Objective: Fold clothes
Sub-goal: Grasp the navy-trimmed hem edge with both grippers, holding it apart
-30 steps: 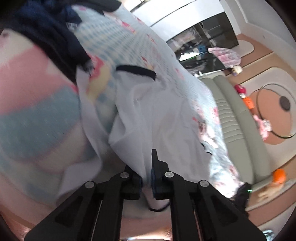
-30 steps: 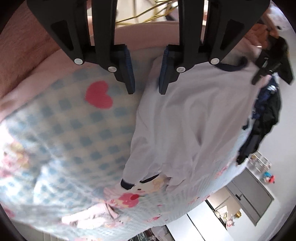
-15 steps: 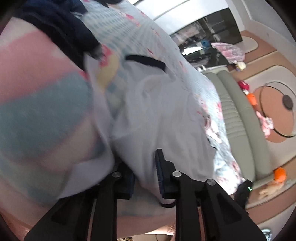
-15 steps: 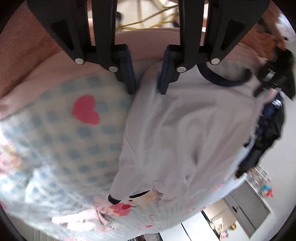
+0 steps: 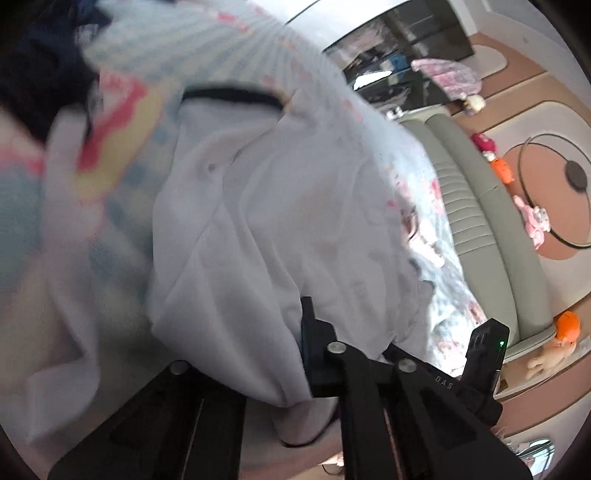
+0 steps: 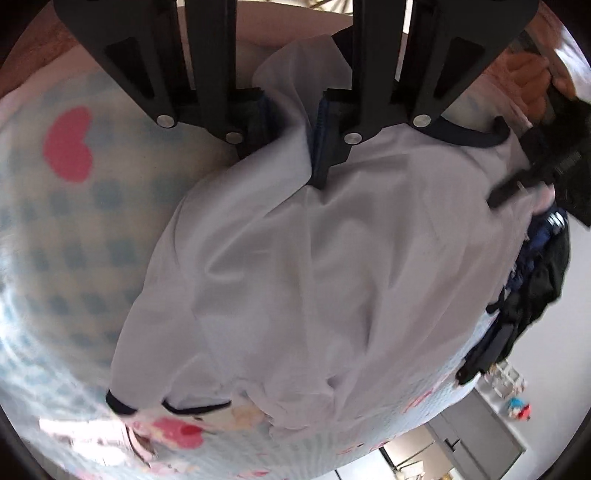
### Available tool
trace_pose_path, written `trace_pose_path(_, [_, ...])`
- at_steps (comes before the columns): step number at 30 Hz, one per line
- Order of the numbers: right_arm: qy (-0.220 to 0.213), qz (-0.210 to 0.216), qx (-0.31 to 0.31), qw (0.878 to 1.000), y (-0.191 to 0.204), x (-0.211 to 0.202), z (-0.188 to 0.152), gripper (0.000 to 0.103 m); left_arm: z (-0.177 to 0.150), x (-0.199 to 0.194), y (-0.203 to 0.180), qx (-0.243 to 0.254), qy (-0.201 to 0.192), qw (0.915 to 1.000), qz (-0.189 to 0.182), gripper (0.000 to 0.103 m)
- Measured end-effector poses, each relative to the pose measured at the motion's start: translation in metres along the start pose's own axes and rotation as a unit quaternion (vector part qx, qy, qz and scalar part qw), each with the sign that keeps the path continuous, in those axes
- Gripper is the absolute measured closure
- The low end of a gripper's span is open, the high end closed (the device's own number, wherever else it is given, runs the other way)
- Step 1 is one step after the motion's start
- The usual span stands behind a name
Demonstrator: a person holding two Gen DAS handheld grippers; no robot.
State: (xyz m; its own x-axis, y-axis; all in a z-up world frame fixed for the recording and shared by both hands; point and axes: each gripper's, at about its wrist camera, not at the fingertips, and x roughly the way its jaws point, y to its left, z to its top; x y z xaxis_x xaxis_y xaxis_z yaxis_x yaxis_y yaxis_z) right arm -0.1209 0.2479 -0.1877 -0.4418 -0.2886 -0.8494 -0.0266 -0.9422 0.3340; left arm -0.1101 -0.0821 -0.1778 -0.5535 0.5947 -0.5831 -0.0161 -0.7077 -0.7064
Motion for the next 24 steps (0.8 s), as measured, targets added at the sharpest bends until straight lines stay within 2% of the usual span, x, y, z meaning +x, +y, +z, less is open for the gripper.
trace_pose_path(3, [-0.057, 0.024, -0.01, 0.998, 0.009, -0.038, 0.001, 0.094, 0.006, -0.037, -0.021, 0.027, -0.055, 0.9981, 0.003, 0.099])
trace_pose_path(5, [-0.088, 0.037, -0.016, 0.995, 0.016, -0.064, 0.001, 0.095, 0.005, -0.054, -0.03, 0.024, -0.08, 0.9965, 0.006, 0.099])
trace_pose_path(6, [-0.098, 0.042, -0.019, 0.994, 0.02, -0.075, 0.002, 0.095, 0.001, -0.059, -0.032, 0.017, -0.08, 0.9966, 0.005, 0.099])
trace_pose_path(10, [-0.107, 0.043, -0.028, 0.993, 0.035, -0.088, -0.012, 0.095, -0.023, -0.066, -0.039, 0.022, -0.061, 0.9979, 0.007, 0.099])
trace_pose_path(13, [-0.093, 0.017, -0.043, 0.995, 0.021, -0.1, -0.022, 0.095, -0.037, -0.067, -0.034, 0.029, -0.032, 0.999, 0.006, 0.099])
trace_pose_path(15, [-0.074, 0.016, -0.031, 0.997, 0.008, -0.105, -0.038, 0.095, -0.041, -0.062, -0.034, 0.038, -0.018, 0.999, 0.015, 0.099])
trace_pose_path(24, [-0.065, -0.032, -0.063, 0.995, 0.015, -0.097, -0.034, 0.095, -0.046, -0.056, -0.029, 0.045, 0.004, 0.9986, 0.027, 0.099])
